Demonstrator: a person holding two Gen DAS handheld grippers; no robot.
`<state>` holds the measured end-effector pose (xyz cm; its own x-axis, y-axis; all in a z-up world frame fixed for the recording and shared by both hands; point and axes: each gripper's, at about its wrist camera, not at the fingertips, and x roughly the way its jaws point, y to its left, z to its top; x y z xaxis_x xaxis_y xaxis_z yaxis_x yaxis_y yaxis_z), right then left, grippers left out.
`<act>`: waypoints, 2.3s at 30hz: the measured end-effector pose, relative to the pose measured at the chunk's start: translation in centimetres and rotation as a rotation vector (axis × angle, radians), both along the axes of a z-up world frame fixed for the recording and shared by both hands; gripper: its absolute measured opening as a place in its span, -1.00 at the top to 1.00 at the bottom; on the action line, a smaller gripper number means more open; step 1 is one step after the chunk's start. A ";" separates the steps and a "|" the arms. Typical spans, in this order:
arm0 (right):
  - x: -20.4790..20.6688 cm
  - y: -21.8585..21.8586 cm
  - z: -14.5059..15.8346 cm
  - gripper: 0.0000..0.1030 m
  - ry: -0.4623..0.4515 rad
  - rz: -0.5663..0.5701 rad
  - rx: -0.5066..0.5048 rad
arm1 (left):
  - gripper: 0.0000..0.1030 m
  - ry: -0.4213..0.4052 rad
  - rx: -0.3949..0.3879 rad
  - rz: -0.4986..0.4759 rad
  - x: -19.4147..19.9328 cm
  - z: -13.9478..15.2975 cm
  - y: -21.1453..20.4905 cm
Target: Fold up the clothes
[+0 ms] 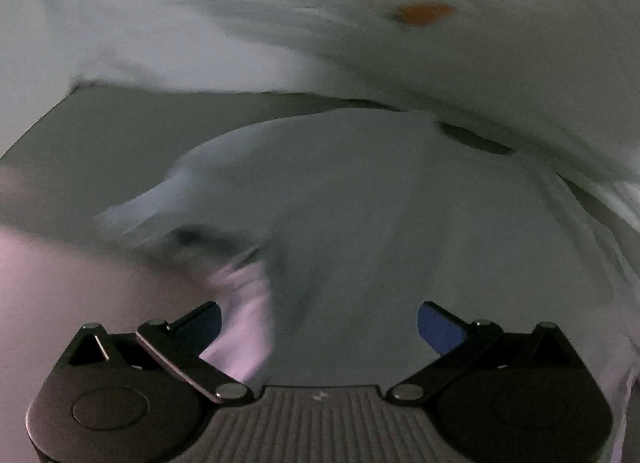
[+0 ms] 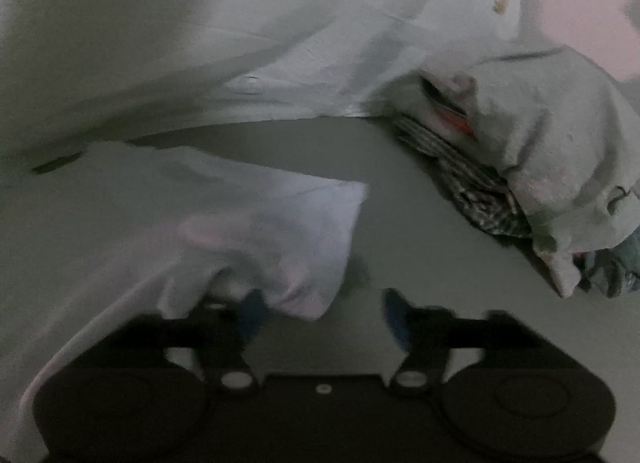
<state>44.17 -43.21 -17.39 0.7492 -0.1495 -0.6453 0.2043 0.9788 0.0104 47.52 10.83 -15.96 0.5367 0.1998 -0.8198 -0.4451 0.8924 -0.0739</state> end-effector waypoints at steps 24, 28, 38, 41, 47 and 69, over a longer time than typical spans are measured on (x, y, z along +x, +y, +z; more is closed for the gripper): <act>-16.4 33.2 -1.3 -0.96 0.219 0.300 -0.085 | -0.99 -0.086 -0.725 0.072 0.5 -5.6 22.0; -16.0 34.9 -0.8 -0.96 0.245 0.212 -0.116 | -0.68 -0.071 -0.660 0.038 3.6 -5.2 21.2; -15.6 36.4 -0.4 -0.96 0.308 0.119 -0.148 | 0.96 -0.181 -0.313 -0.043 5.4 0.4 24.0; -15.2 36.8 -0.4 -0.96 0.316 0.127 -0.160 | 0.97 -0.202 -0.349 0.035 5.6 0.6 27.9; -14.9 37.3 -0.3 -0.96 0.325 0.135 -0.171 | 0.94 -0.153 -0.299 0.162 4.8 -1.1 34.2; -14.9 38.6 -0.4 -0.98 0.305 0.083 -0.161 | 0.86 -0.029 -0.340 -0.011 5.7 -4.1 27.4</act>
